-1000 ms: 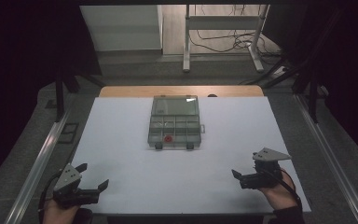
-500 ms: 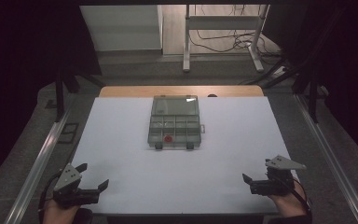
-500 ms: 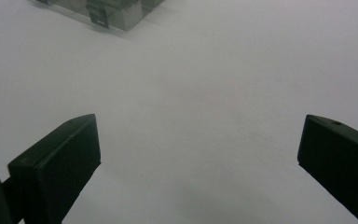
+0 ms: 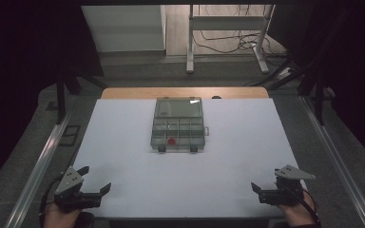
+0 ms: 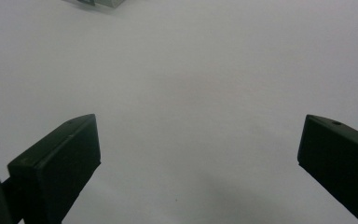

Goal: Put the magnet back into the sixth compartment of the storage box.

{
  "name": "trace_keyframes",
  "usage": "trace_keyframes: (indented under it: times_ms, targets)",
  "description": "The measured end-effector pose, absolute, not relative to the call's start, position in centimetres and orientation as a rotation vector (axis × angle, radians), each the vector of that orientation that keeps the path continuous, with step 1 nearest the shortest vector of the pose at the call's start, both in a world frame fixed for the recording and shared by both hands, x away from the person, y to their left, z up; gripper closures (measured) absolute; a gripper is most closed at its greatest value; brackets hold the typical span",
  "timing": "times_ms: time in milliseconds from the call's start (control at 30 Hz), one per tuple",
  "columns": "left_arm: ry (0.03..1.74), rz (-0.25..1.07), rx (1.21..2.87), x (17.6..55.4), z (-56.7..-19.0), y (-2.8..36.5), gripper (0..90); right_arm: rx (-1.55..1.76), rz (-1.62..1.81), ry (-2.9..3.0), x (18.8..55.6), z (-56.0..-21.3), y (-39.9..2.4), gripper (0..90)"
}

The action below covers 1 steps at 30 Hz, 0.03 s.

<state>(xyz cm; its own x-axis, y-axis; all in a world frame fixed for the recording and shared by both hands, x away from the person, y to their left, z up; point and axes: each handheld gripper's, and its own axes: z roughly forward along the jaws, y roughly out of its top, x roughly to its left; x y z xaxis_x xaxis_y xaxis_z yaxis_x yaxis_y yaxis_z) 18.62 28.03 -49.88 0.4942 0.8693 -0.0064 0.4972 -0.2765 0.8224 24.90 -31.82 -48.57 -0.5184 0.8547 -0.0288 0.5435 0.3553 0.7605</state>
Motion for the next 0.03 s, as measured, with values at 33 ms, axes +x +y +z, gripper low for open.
trace_keyframes:
  times_ms: [33]
  targets:
    - [1.128,0.583,1.935,18.64,-49.88,28.01,3.1,1.217,0.998,2.195,24.89,-48.54,-31.83,0.0]
